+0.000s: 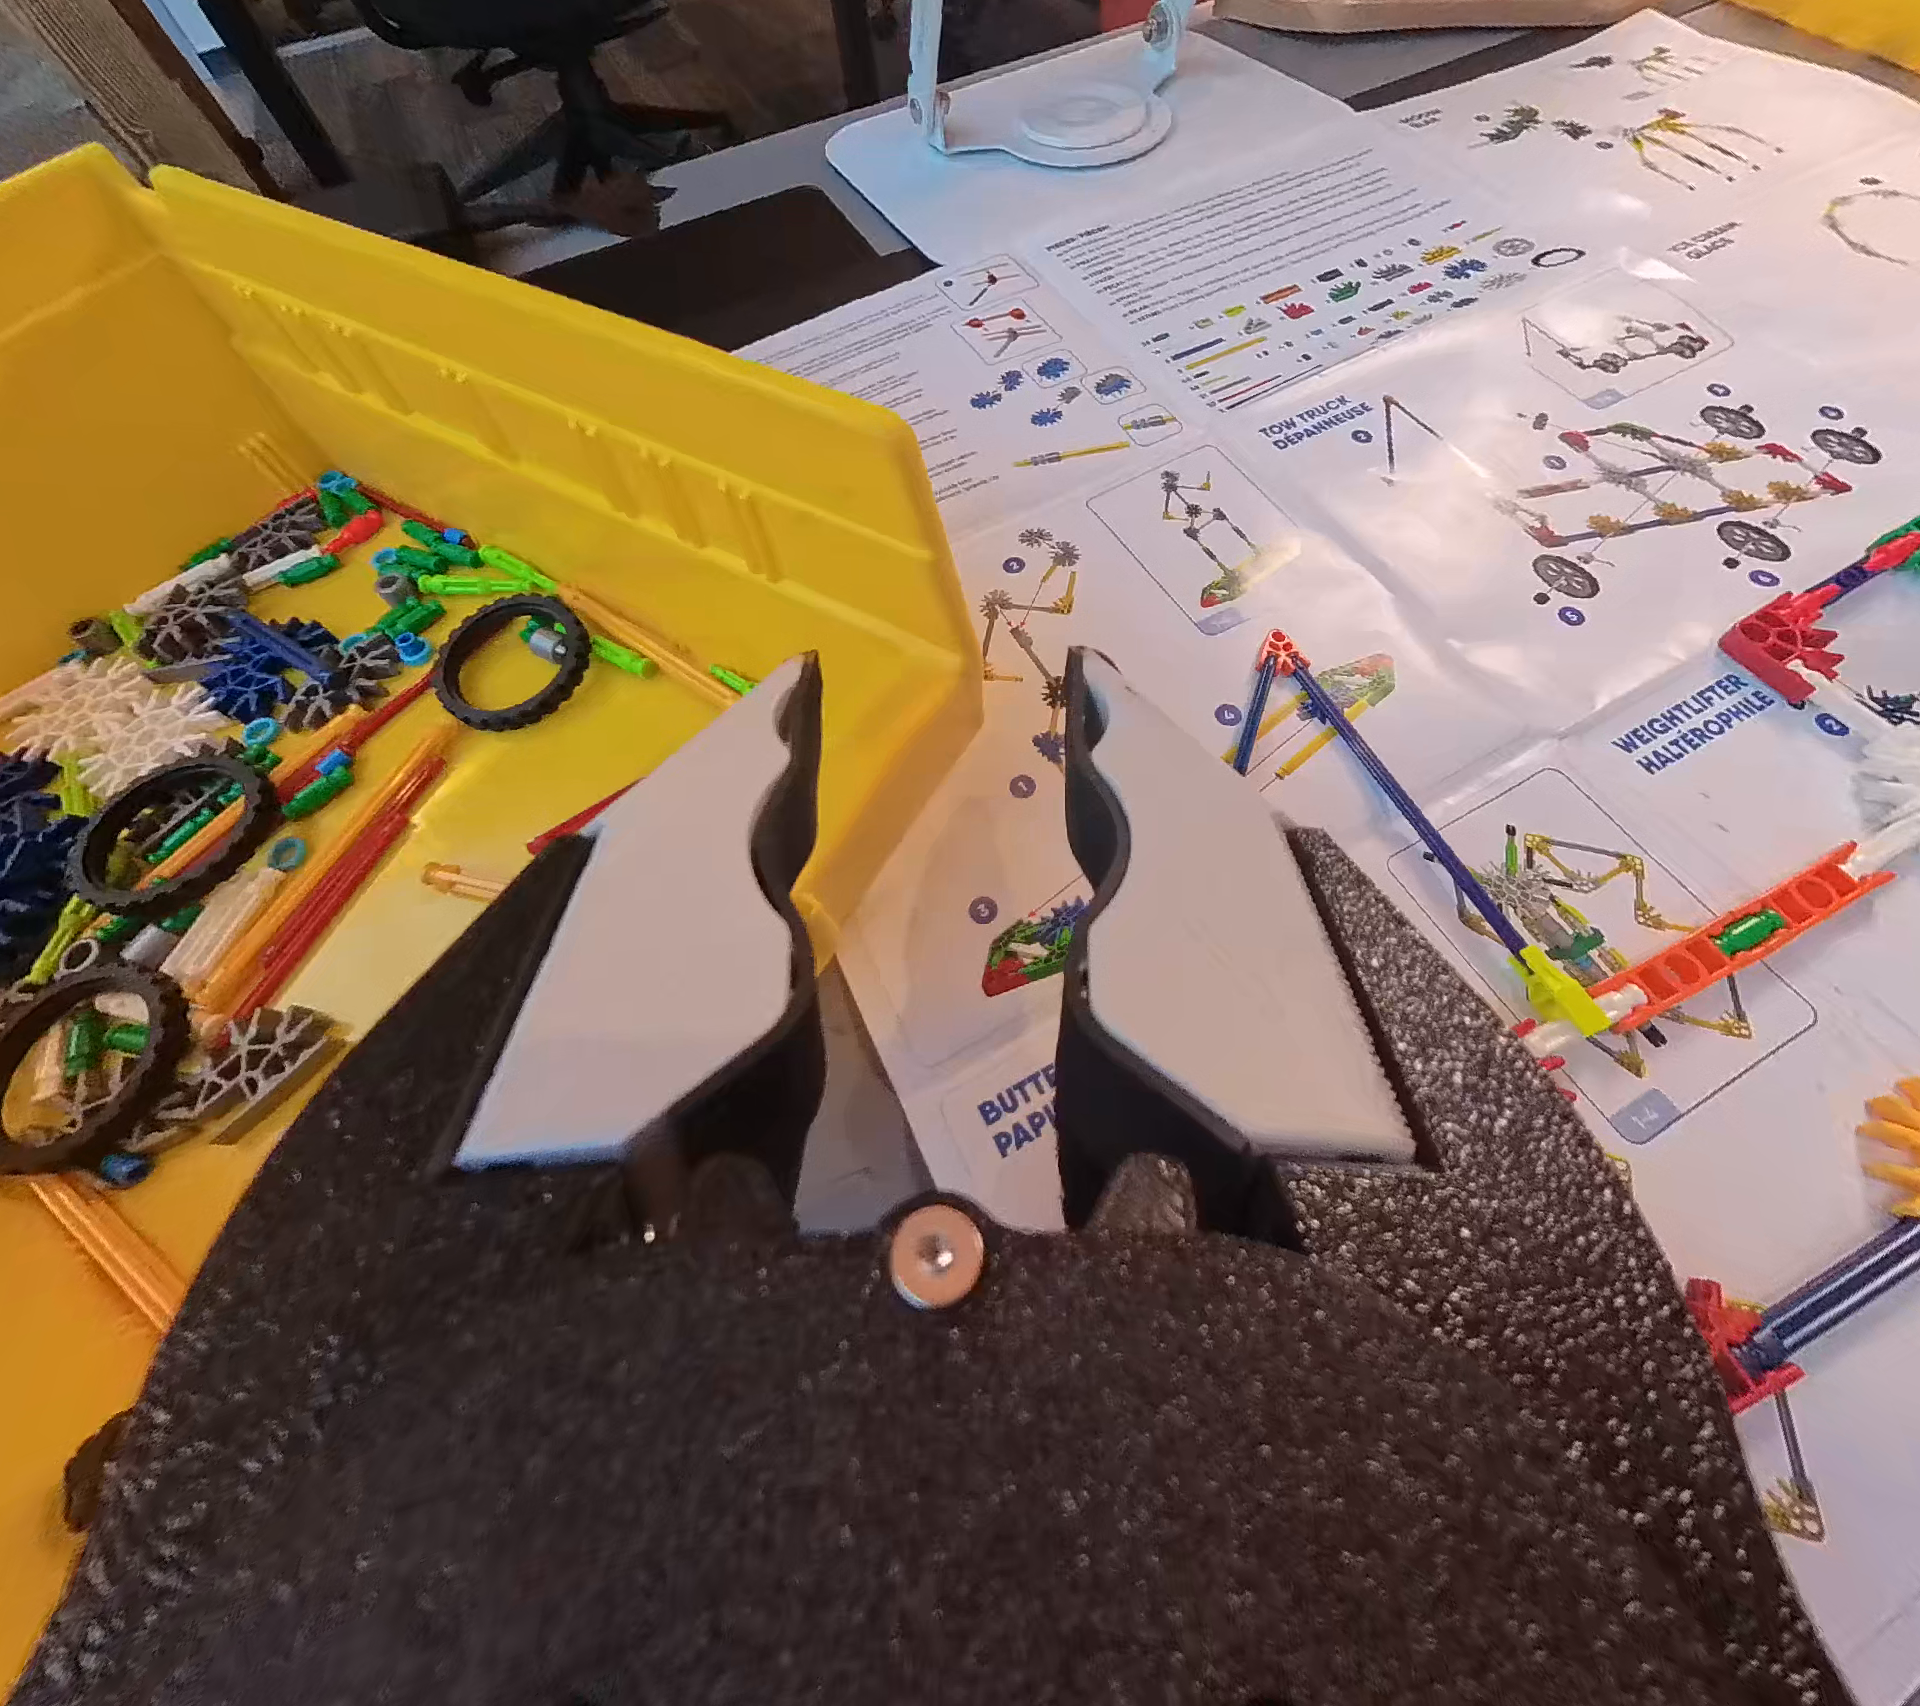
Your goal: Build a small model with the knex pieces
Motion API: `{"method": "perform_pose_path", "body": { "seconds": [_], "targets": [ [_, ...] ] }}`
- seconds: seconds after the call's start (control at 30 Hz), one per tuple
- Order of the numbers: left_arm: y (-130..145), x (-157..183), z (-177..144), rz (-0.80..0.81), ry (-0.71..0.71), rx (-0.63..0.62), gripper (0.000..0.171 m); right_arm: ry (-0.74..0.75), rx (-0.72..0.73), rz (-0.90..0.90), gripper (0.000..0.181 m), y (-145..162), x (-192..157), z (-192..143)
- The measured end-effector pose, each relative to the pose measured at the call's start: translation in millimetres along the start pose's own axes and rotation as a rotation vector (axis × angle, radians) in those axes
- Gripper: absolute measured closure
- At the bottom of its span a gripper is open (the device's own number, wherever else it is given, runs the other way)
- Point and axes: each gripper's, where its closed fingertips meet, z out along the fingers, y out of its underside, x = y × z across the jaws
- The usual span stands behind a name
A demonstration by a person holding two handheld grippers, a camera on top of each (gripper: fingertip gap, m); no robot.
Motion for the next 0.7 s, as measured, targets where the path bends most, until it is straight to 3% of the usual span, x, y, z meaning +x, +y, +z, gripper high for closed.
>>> {"method": "perform_pose_path", "body": {
  "seconds": [0.17,0.33,0.7],
  "targets": [
    [2,5,2,0.005,0.015,-0.004,0.128,-0.064,-0.184,-0.023,0.176,-4,1,42],
    [-1,10,1,0.025,0.028,0.006,0.129,-0.108,-0.375,0.022,0.181,20,-1,69],
    [0,15,2,0.035,0.050,0.006,0.129,-0.103,-0.409,0.028,0.181,32,0,78]
  ]
}}
